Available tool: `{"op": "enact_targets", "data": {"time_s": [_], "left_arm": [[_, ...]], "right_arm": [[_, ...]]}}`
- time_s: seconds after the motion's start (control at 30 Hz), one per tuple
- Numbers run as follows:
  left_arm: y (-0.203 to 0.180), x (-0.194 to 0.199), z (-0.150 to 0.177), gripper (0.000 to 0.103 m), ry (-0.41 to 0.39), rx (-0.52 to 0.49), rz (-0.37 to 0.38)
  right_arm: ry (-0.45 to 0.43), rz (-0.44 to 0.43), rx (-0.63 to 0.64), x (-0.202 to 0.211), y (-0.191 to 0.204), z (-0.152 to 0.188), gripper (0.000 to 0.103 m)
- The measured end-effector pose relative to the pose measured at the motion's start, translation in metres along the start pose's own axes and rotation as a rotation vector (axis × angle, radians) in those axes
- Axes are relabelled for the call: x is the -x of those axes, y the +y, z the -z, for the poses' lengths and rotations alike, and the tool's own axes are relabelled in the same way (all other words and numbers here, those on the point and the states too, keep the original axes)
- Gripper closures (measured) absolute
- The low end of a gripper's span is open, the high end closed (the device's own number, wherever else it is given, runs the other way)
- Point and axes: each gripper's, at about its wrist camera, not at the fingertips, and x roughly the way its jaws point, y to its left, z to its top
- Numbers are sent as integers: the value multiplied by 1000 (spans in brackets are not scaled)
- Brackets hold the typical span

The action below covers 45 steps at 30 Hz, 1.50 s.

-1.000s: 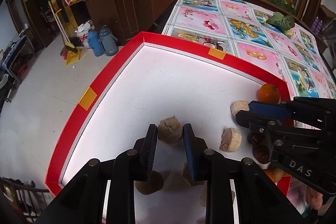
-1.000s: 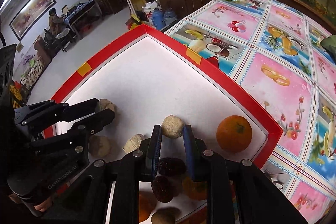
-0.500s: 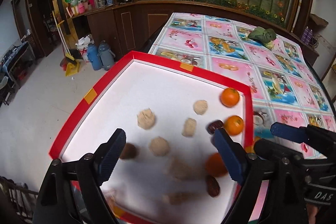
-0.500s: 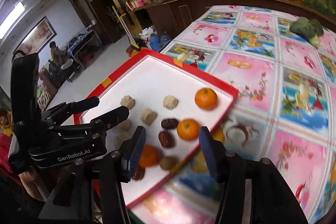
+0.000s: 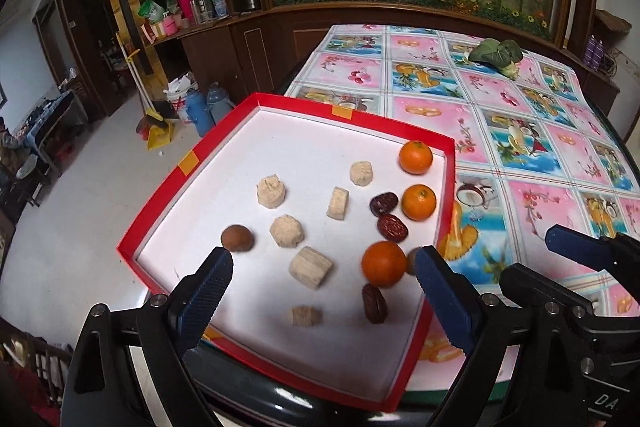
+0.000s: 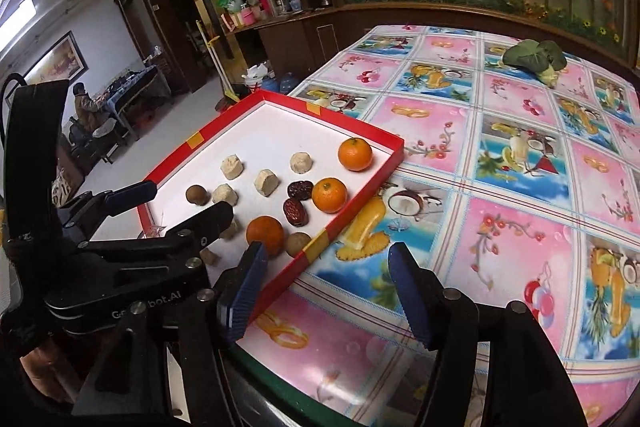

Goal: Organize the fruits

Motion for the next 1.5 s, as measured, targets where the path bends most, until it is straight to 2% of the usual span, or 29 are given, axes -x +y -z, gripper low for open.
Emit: {"op": "enact_targets", "data": {"time_s": [0.13,0.27,0.67,0.87,1.5], "left_arm": [[3,8,2,10,8,5,-4],[3,23,5,10,-17,0,0],[11,42,17,9,-35,25,8],[16,35,13,8,-34,34,-3],[14,-22,-4,8,16,11,6]], "right_arm": [[13,-12,-36,5,-6,7,38],[16,-22,-66,11,-8,12,38],[-6,-2,-25,29,13,19,38],[-11,2,-17,29,13,16,38],[32,41,-35,-8,-2,2,38]]}}
